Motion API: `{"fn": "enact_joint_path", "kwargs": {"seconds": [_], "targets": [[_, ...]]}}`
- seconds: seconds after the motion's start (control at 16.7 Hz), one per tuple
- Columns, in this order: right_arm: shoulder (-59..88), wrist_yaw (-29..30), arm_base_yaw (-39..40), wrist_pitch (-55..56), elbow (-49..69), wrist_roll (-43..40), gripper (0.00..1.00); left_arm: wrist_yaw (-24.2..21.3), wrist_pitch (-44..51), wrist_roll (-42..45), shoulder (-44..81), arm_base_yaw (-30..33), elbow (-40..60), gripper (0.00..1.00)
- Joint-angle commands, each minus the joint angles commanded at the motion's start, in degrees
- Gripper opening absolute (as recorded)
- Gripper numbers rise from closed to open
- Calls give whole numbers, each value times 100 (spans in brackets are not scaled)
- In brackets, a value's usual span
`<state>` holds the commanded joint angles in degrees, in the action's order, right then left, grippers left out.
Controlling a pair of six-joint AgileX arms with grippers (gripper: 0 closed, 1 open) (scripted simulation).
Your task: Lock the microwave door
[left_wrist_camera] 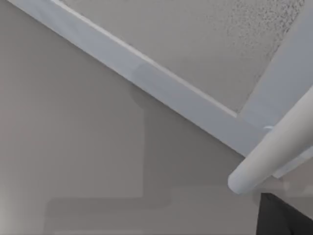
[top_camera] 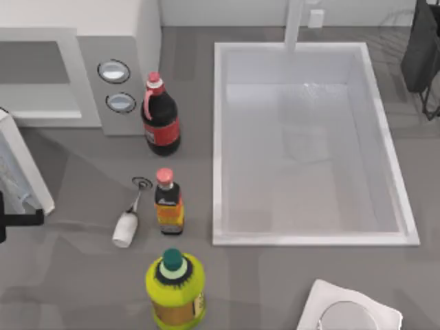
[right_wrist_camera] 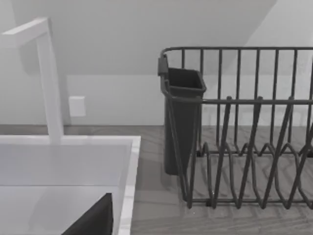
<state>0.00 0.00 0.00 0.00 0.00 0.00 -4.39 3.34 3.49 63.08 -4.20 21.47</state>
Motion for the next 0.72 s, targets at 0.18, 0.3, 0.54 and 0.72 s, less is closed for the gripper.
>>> {"fn": "enact_joint_path", "kwargs": {"seconds": [0.18,0.3,0.54,0.72], "targets": [[0,0,0,0,0,0,100,31,-299,-28,774,55,455,0],[0,0,0,0,0,0,100,60,-547,-54,1469,102,817,0],[0,0,0,0,0,0,100,114,-983,-102,2498,190,1423,0],[0,0,0,0,0,0,100,127,-1083,-113,2678,210,1561,0]]}}
